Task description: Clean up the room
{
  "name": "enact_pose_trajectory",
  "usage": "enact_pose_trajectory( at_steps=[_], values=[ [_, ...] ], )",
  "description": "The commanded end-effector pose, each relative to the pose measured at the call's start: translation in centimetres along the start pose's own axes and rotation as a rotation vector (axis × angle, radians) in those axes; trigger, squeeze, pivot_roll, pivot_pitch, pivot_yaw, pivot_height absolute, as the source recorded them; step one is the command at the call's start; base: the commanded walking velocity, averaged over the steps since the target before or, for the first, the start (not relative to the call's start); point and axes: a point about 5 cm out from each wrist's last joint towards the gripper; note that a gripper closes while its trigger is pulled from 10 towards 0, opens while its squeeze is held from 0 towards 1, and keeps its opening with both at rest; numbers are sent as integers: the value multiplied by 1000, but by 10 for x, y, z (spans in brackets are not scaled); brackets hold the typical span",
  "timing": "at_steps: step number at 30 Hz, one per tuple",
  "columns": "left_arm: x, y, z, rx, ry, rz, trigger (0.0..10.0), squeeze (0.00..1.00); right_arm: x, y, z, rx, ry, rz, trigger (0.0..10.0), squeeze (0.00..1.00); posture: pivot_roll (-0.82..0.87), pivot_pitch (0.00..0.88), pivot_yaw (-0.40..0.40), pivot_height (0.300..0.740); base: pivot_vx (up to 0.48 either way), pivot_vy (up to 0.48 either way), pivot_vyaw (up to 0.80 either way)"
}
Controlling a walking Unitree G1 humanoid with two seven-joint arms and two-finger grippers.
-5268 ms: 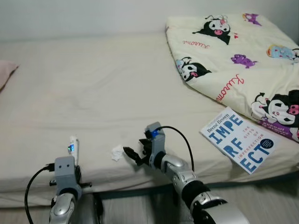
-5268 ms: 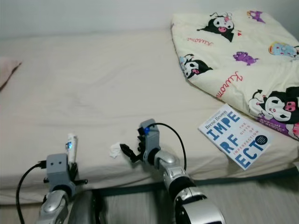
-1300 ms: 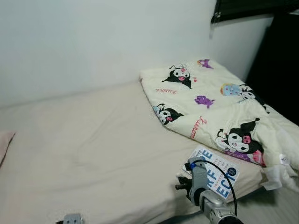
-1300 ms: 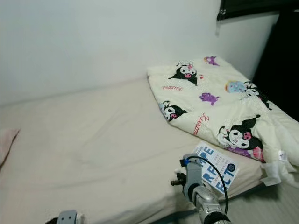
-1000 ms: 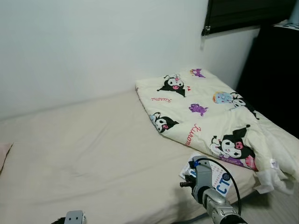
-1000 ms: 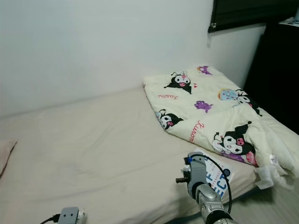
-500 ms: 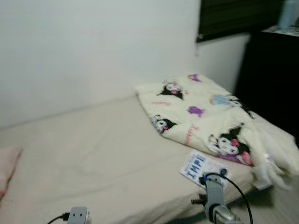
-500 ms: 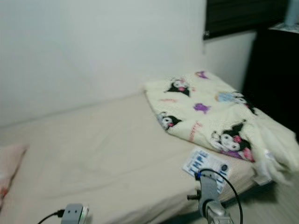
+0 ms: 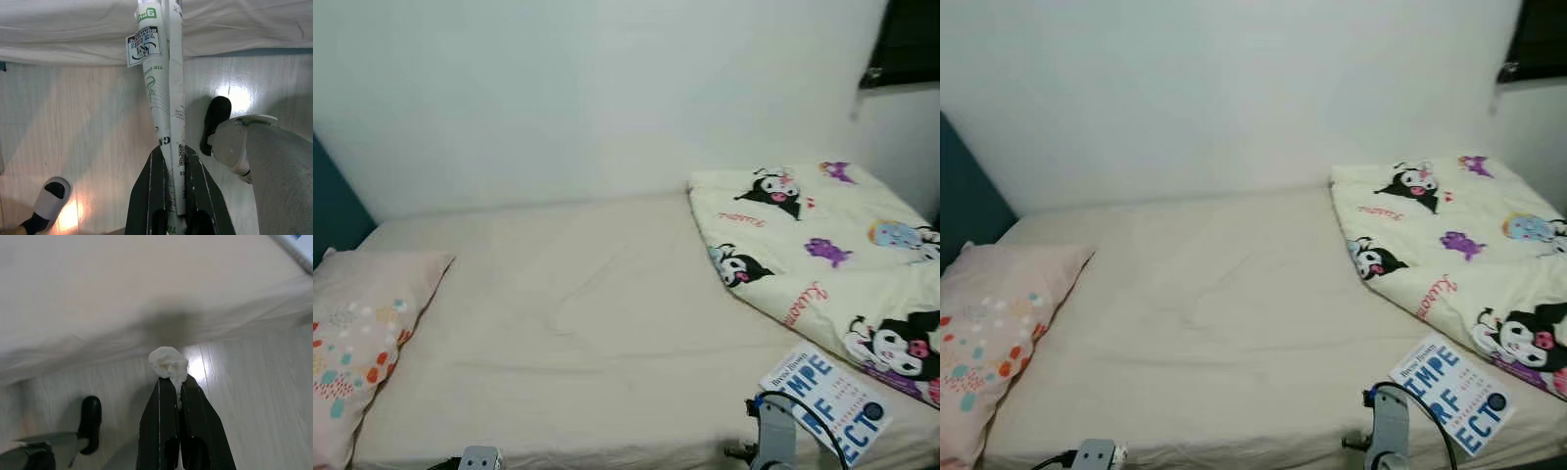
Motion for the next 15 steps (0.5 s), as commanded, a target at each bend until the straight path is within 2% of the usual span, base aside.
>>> enact_pose_trajectory(
  at_steps=[1,8,15],
  values=[
    [0,3,0,20,1,3,10000,0,-1,0,-7,2,29,-8,10000,0,-126,0,65,740,0,0,794],
    [0,1,-2,8,8,-3,10000,0,-3,-5,-16,-5,55,-20,10000,0,-139,0,57,740,0,0,794],
    [-1,-4,-6,-63,28,-20,10000,0,-5,-11,-24,-34,79,-30,10000,0,-141,1,48,740,0,0,794]
  ],
)
Point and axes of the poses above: a point about 5 cm out from each wrist's last joint towards the gripper, its own x axis pointing out of the wrist towards the gripper, its own z axis along the axis of the wrist's last joint, y = z × x, and after that the axes turned 4 degrees about x, right-handed
